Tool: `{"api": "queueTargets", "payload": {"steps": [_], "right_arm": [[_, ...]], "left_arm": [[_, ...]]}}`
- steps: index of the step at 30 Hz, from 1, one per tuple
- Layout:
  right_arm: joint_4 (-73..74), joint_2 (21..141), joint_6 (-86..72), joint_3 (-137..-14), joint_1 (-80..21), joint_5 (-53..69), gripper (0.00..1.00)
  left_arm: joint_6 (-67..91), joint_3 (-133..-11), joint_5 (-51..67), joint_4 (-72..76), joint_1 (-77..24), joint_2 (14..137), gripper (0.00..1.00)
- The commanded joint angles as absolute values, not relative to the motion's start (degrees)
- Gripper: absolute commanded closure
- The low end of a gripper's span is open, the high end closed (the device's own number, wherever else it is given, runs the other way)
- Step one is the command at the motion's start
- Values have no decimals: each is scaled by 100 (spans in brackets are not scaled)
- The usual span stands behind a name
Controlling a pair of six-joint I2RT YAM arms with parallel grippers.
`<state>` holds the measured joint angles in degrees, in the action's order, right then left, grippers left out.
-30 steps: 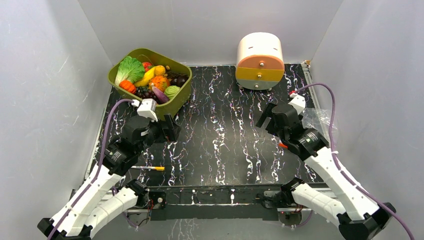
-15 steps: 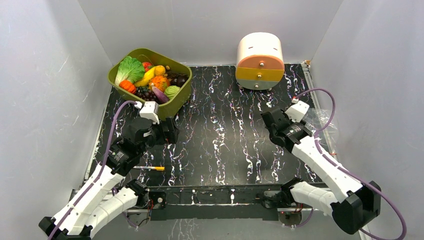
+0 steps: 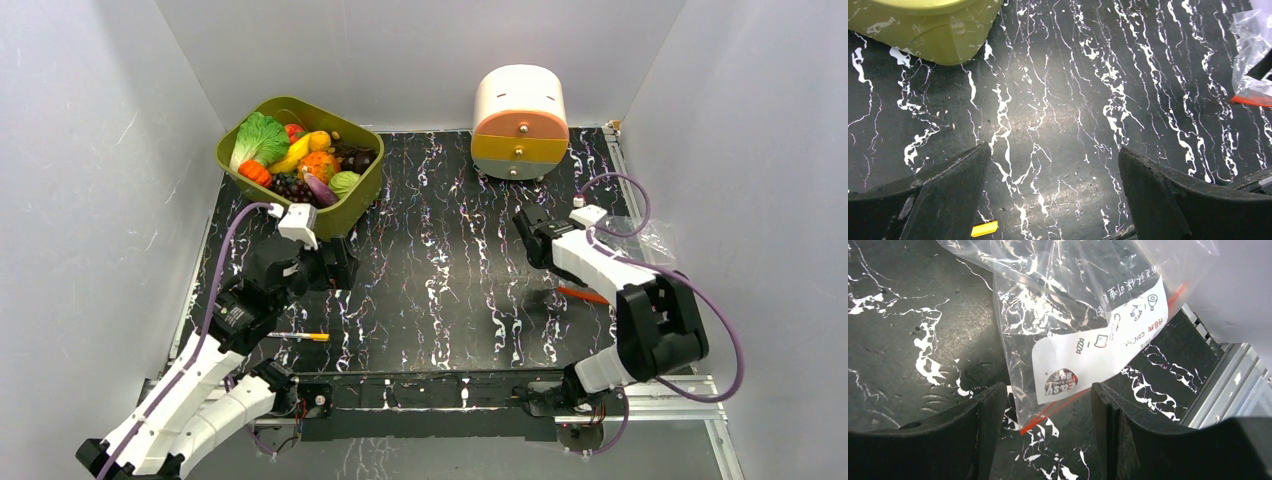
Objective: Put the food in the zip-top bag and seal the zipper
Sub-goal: Pick up the zipper food storage bag at the center of the board.
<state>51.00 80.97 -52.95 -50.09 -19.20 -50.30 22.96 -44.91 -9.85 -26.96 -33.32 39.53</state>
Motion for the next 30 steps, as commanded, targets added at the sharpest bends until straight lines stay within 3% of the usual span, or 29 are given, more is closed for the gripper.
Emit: {"api": "queueTargets", "payload": {"steps": [1, 18, 29, 30], "right_arm": [[4968, 8487, -5338, -5448, -1861, -5534, 40], [5389, 10133, -5588, -6197, -1556, -5664, 46], [6363, 10073, -6354, -6199, -1613, -5833, 99], [6390, 10020, -6330, -6192, -1664, -5791, 100]], "left_arm": [[2153, -4452, -829, -2505, -3300, 3709, 2], [2017, -4391, -701, -2444, -3300, 3278, 2], [1782, -4140, -127, -2188, -3297, 2652, 2], [1760, -4096, -143, -2140, -3303, 2579, 2]]}}
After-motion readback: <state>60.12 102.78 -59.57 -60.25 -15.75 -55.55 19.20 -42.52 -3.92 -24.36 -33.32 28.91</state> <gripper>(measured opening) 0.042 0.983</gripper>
